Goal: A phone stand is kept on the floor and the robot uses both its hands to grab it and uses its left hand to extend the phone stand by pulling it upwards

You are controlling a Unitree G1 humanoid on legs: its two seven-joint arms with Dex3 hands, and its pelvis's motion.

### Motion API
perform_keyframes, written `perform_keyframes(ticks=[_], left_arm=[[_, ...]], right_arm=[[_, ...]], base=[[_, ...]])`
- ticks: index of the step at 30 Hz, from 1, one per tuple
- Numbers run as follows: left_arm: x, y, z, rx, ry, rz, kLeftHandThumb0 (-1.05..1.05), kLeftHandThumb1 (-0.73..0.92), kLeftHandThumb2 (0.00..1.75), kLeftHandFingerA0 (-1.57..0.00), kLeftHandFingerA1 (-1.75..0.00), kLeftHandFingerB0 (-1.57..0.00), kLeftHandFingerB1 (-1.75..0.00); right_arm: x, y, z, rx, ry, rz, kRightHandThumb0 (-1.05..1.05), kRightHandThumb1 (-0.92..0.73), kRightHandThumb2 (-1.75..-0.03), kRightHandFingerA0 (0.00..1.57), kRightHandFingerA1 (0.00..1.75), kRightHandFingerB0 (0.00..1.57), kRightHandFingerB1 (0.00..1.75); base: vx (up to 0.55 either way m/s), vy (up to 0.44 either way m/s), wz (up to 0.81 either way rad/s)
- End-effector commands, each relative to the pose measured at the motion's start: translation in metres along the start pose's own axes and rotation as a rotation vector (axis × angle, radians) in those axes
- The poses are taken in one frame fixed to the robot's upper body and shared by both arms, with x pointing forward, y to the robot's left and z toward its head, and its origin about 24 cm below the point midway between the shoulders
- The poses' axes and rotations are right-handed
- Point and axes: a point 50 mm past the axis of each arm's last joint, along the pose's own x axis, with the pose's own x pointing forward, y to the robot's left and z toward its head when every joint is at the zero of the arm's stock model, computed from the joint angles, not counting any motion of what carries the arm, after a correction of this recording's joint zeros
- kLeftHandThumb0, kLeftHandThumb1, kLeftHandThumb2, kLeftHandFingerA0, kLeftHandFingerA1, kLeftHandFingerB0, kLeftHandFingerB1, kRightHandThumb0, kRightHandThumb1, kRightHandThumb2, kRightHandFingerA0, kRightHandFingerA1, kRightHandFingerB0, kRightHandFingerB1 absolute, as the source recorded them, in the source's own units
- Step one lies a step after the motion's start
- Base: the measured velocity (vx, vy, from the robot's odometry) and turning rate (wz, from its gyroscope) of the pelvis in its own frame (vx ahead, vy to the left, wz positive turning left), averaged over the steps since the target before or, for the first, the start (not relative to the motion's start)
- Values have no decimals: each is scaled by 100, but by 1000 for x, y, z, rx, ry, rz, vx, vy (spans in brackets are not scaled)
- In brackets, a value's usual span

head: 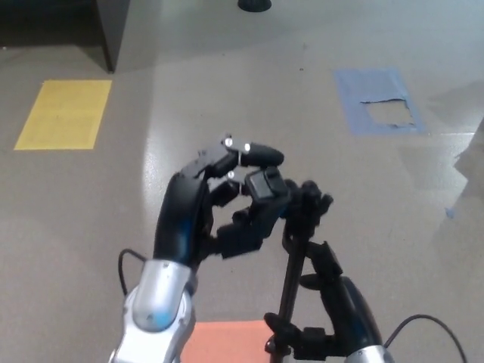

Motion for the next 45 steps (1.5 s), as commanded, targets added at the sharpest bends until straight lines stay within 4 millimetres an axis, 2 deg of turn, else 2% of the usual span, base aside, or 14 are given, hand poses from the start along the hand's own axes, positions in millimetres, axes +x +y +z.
perform_keyframes(ticks=[1, 4, 22, 23, 24, 28, 31, 32, 33, 36, 37, 38, 40, 45], left_arm=[[22, 2, 16, 16, 27, 158, -22, 69, 59, -81, -175, -73, -175], [28, -2, 21, -56, 27, 160, -17, 66, 57, -81, -175, -72, -175], [24, -5, 16, -65, 66, 181, -14, 65, 54, -75, -175, -78, -173], [23, -6, 18, -55, 60, 178, -16, 64, 55, -76, -173, -79, -171], [23, -6, 18, -64, 60, 176, -16, 64, 55, -76, -174, -78, -171], [23, -7, 20, -77, 55, 173, -15, 65, 55, -77, -175, -80, -173], [22, -11, 20, -88, 62, 159, -16, 65, 55, -76, -174, -79, -171], [22, -11, 20, -89, 63, 155, -17, 65, 56, -76, -171, -81, -170], [19, -12, 20, -91, 67, 150, -17, 65, 56, -77, -171, -82, -171], [17, -13, 19, -94, 76, 149, -17, 65, 56, -77, -171, -82, -171], [13, -15, 16, -90, 87, 149, -20, 66, 58, -79, -170, -86, -171], [12, -15, 15, -95, 89, 149, -18, 65, 57, -77, -171, -82, -171], [10, -17, 14, -137, 108, 157, -17, 66, 56, -79, -175, -71, -175], [16, -19, 21, -224, 114, 162, -11, 70, 60, -80, -175, -64, -175]], right_arm=[[1, 4, 6, 92, -47, -66, -41, -15, -90, 128, 121, 134, 122], [1, 7, 10, 191, -73, -97, -103, -68, -108, 157, 141, 137, 129], [-2, 9, 2, 243, -50, -101, -56, -38, -106, 156, 142, 157, 142], [-3, 11, 2, 284, -42, -114, -103, -67, -94, 148, 129, 137, 126], [-4, 11, 1, 286, -38, -116, -53, -38, -106, 153, 139, 152, 137], [-2, 12, 0, 295, -22, -111, -53, -36, -105, 154, 139, 154, 138], [-1, 9, 0, 279, -33, -115, -105, -71, -114, 152, 135, 128, 120], [-1, 9, 1, 275, -35, -115, -101, -88, -69, 144, 125, 136, 123], [0, 9, 1, 266, -39, -113, -56, -40, -107, 154, 140, 155, 140], [0, 9, 1, 261, -43, -111, -56, -40, -107, 154, 140, 155, 140], [-1, 8, 0, 256, -38, -114, -102, -88, -67, 147, 130, 135, 121], [-1, 8, 0, 256, -38, -114, -104, -71, -115, 156, 140, 124, 117], [0, 8, 0, 246, -40, -115, -54, -38, -106, 151, 139, 154, 138], [2, 6, 0, 229, -40, -120, -55, -39, -107, 152, 140, 154, 139]], base=[[0, 0, 0], [0, 0, 0], [0, 0, 0], [0, 0, 0], [0, 0, 0], [0, 0, 0], [0, 0, 0], [0, 0, 0], [0, 0, 0], [0, 0, 0], [0, 0, 0], [0, 0, 0], [0, 0, 0], [0, 0, 0]])
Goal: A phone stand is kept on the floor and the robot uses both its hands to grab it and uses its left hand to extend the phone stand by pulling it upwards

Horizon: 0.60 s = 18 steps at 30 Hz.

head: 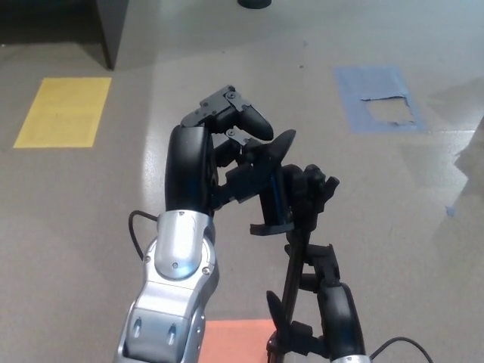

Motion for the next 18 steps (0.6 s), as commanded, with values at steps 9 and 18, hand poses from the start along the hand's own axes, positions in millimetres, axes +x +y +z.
perform_keyframes(ticks=[9, 18], left_arm=[[2, -31, 51, -266, 15, 3, -3, 68, 70, -89, -175, -63, -175], [23, -48, 129, -459, -155, -113, -8, 64, 76, -89, -175, -66, -175]], right_arm=[[4, -12, 0, -41, -18, -23, -104, -72, -115, 150, 138, 121, 120], [4, -12, -2, -47, -12, -30, -58, -42, -108, 153, 142, 154, 141]], base=[[0, 0, 0], [0, 0, 0]])
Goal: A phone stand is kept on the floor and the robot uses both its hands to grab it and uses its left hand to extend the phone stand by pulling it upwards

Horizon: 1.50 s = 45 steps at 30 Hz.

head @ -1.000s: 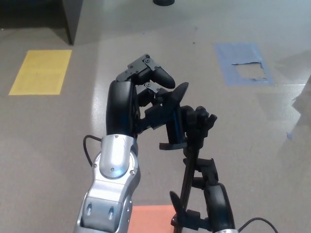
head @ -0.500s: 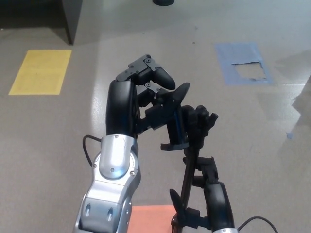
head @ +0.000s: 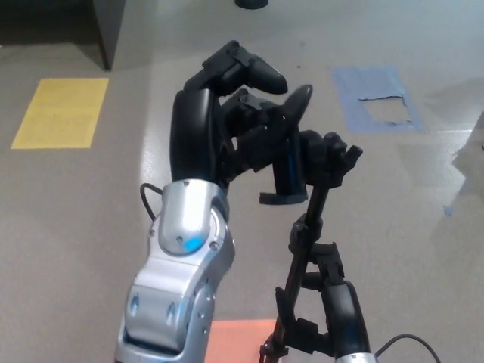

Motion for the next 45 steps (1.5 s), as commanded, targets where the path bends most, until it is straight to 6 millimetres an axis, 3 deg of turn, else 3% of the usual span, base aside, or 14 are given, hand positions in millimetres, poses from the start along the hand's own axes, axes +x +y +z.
perform_keyframes(ticks=[1, 2, 7, 8, 12, 13, 18, 19, 21, 22, 30, 37, 38, 45], left_arm=[[20, -50, 78, -312, -122, -118, -8, 64, 76, -89, -175, -66, -175], [24, -52, 86, -309, -141, -116, -20, 53, 90, -123, -148, -102, -137], [34, -57, 119, -342, -214, -110, -10, 59, 75, -89, -175, -68, -175], [39, -58, 133, -358, -236, -97, -19, 47, 91, -125, -147, -103, -137], [44, -57, 151, -380, -256, -85, -20, 47, 93, -126, -149, -87, -129], [47, -56, 157, -364, -268, -73, -10, 49, 88, -97, -175, -63, -175], [57, -52, 189, -337, -334, -79, -13, 53, 88, -94, -175, -67, -175], [61, -51, 213, -325, -386, -102, -25, 47, 96, -124, -144, -98, -132], [62, -51, 216, -322, -390, -102, -25, 47, 96, -124, -144, -98, -132], [63, -52, 226, -294, -417, -90, -13, 54, 86, -91, -175, -70, -175], [62, -63, 275, -275, -494, -152, -7, 48, 96, -94, -175, -72, -175], [56, -73, 310, -256, -566, -204, -6, 49, 92, -93, -175, -67, -175], [53, -74, 319, -250, -594, -221, -7, 51, 91, -91, -175, -65, -175], [39, -79, 354, -222, -664, -257, -13, 50, 89, -96, -175, -52, -165]], right_arm=[[1, -5, 0, -17, -8, -22, -58, -42, -108, 153, 142, 154, 141], [3, -6, 1, -22, -14, -29, -62, -44, -110, 156, 145, 157, 144], [5, -10, 1, -51, -23, -37, -64, -46, -112, 157, 146, 157, 145], [5, -11, 1, -52, -20, -37, -61, -45, -111, 156, 144, 156, 143], [2, -11, -2, -40, -7, -39, -61, -43, -110, 156, 144, 157, 143], [1, -11, -3, -37, 0, -41, -58, -40, -108, 154, 142, 156, 141], [-3, -10, -7, -29, 18, -43, -55, -38, -106, 151, 139, 152, 138], [-7, -10, -11, -28, 37, -43, -55, -38, -106, 151, 139, 151, 138], [-7, -10, -12, -29, 39, -43, -55, -38, -106, 151, 139, 151, 138], [-7, -10, -12, -27, 44, -41, -55, -38, -106, 151, 139, 151, 138], [-11, -8, -16, -28, 52, -39, -104, -67, -93, 141, 134, 131, 129], [-11, -6, -16, -39, 53, -44, -56, -40, -108, 151, 139, 150, 138], [-11, -5, -16, -38, 54, -42, -105, -68, -95, 142, 133, 131, 129], [-12, -3, -16, -37, 55, -36, -105, -69, -99, 143, 133, 131, 129]], base=[[0, 0, 0], [0, 0, 0], [0, 0, 0], [0, 0, 0], [0, 0, 0], [0, 0, 0], [0, 0, 0], [0, 0, 0], [0, 0, 0], [0, 0, 0], [0, 0, 0], [0, 0, 0], [0, 0, 0], [0, 0, 0]])
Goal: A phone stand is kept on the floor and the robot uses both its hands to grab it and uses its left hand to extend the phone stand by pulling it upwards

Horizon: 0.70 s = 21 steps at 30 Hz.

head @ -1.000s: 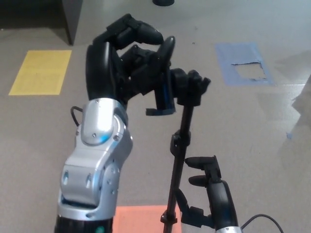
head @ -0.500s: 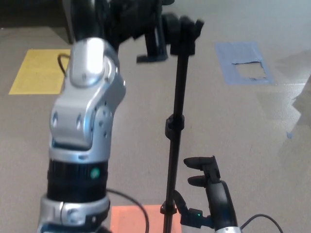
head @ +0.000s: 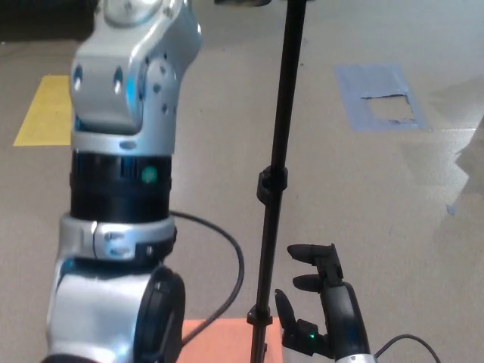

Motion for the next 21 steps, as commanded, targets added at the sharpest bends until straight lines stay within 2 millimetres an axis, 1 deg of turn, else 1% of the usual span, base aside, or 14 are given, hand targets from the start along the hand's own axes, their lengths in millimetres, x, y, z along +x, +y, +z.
perform_keyframes(ticks=[1, 4, 6, 7, 8, 9, 10, 12, 16, 17, 18, 19, 20, 21], left_arm=[[-32, -84, 242, -240, -525, -309, -13, 49, 92, -95, -175, -49, -151], [-34, -85, 255, -241, -542, -319, -11, 49, 95, -95, -175, -56, -112], [-42, -87, 282, -228, -596, -350, -19, 44, 101, -126, -150, -62, -110], [-44, -88, 286, -227, -606, -354, -8, 47, 103, -93, -175, -40, -170], [-45, -88, 289, -227, -612, -356, -8, 47, 103, -93, -175, -40, -170], [-50, -90, 297, -220, -625, -377, -10, 42, 112, -90, -175, -28, -132], [-52, -90, 301, -215, -620, -402, -19, 41, 109, -121, -141, -42, -82], [-53, -90, 304, -210, -605, -409, -15, 44, 103, -88, -175, -34, -78], [-53, -90, 304, -214, -604, -403, -11, 45, 98, -82, -175, -28, -85], [-52, -89, 304, -227, -606, -411, -9, 48, 98, -87, -175, -47, -160], [-51, -87, 303, -243, -627, -426, -11, 43, 106, -125, -153, -80, -128], [-50, -87, 301, -234, -653, -435, -11, 43, 106, -125, -153, -80, -128], [-49, -86, 300, -218, -675, -435, -7, 45, 108, -124, -152, -54, -106], [-49, -86, 300, -218, -684, -428, -2, 46, 109, -123, -150, -48, -93]], right_arm=[[-11, -5, -15, -15, 62, -50, -105, -68, -98, 144, 133, 132, 130], [-11, -6, -16, -4, 63, -50, -105, -67, -98, 144, 133, 133, 130], [-11, -6, -15, 13, 63, -48, -105, -67, -95, 142, 133, 133, 130], [-9, -7, -14, 18, 62, -50, -104, -86, -67, 142, 131, 128, 127], [-8, -7, -14, 21, 62, -52, -104, -86, -67, 142, 131, 128, 127], [-6, -9, -13, 27, 63, -56, -105, -70, -115, 150, 137, 120, 120], [-5, -10, -13, 26, 61, -58, -105, -69, -115, 153, 138, 125, 123], [-5, -10, -13, 21, 63, -59, -105, -70, -115, 147, 135, 123, 122], [-8, -7, -15, -5, 72, -62, -105, -67, -99, 144, 134, 135, 130], [-7, -7, -14, -9, 69, -60, -55, -37, -106, 152, 139, 152, 139], [-6, -7, -13, -14, 66, -57, -54, -36, -106, 150, 138, 151, 138], [-7, -7, -14, -13, 66, -54, -54, -36, -106, 150, 138, 151, 138], [-9, -6, -15, -8, 65, -51, -103, -88, -70, 139, 130, 130, 127], [-9, -6, -14, -4, 64, -51, -105, -66, -95, 142, 132, 133, 128]], base=[[0, 0, 0], [0, 0, 0], [0, 0, 0], [0, 0, 0], [0, 0, 0], [0, 0, 0], [0, 0, 0], [0, 0, 0], [0, 0, 0], [0, 0, 0], [0, 0, 0], [0, 0, 0], [0, 0, 0], [0, 0, 0]])
